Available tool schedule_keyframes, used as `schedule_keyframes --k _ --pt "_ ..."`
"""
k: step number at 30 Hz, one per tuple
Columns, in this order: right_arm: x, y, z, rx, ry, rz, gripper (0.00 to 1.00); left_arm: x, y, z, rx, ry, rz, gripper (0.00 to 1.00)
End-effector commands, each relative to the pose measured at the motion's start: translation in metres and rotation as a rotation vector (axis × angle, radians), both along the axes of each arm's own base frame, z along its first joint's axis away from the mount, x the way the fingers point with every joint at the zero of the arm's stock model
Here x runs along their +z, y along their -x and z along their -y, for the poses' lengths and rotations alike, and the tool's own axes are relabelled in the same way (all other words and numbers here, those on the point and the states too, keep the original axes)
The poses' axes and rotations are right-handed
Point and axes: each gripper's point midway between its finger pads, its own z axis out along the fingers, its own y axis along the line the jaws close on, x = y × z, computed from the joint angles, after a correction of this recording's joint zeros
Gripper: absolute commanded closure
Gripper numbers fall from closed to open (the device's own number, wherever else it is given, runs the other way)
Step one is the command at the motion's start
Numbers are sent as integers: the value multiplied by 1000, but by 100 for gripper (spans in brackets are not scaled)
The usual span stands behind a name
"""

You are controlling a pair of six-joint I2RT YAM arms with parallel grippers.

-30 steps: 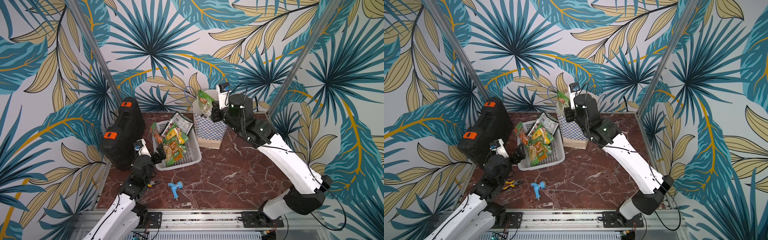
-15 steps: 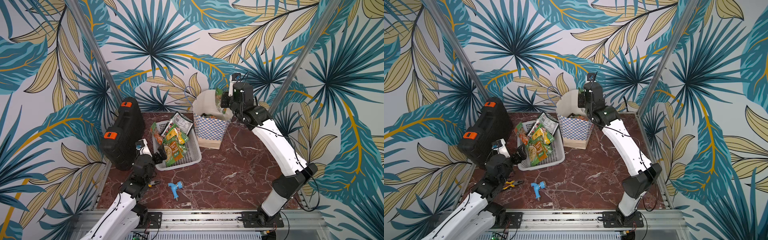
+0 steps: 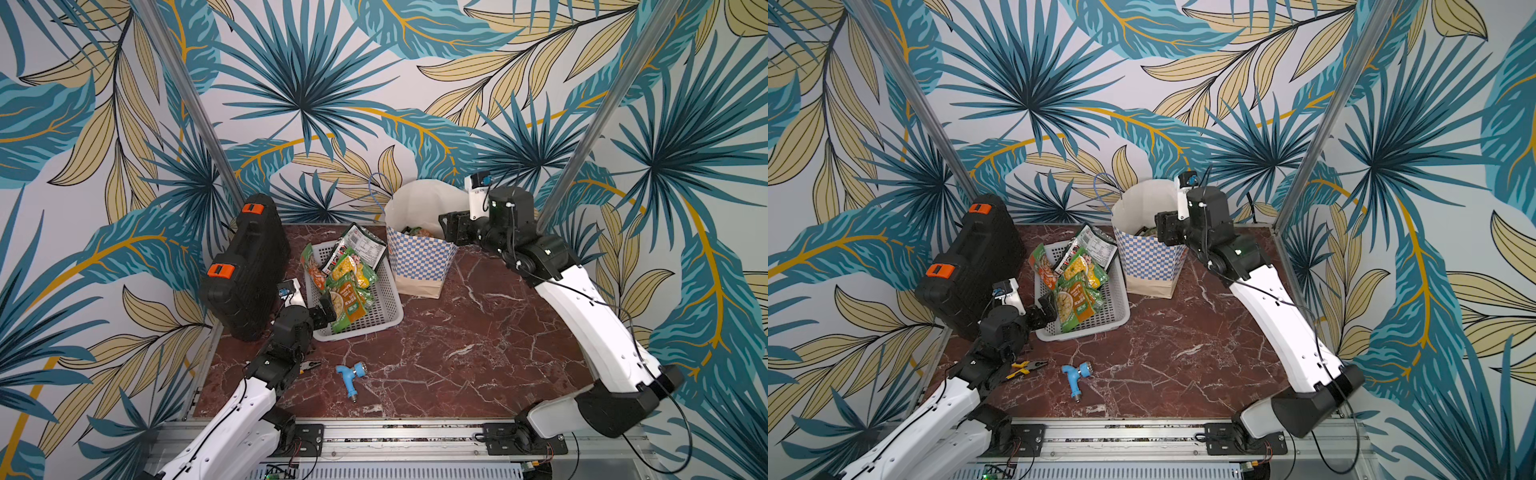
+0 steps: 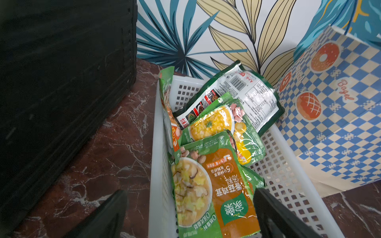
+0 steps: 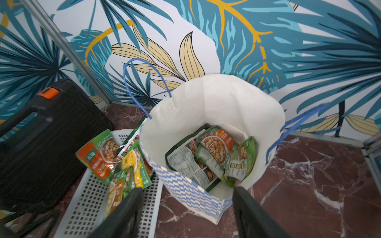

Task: Place the condiment packets inside the bag
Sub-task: Place the condiment packet in the paper bag, then pick up the condiment packet from the storage box.

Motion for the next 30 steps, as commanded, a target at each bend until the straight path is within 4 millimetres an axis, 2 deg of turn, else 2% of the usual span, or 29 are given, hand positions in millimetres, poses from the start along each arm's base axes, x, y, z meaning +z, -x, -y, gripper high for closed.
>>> schedule_keyframes --k 1,6,13,19,24,30 --pt "-20 29 1 63 -19 -41 15 19 -5 4 -11 27 3 0" --pt "-62 61 21 43 3 -81 1 19 -10 18 -41 92 -96 0" --pt "-137 91 51 -44 40 -161 0 1 -16 33 -8 57 -295 0" --pt "-188 103 79 -207 7 -225 1 -2 -30 20 109 -81 -353 0" --pt "-219 108 81 -235 -30 -261 0 10 -50 17 149 -146 -359 5" --pt "-235 108 76 -228 -52 -283 1 16 -84 5 193 -202 -391 16"
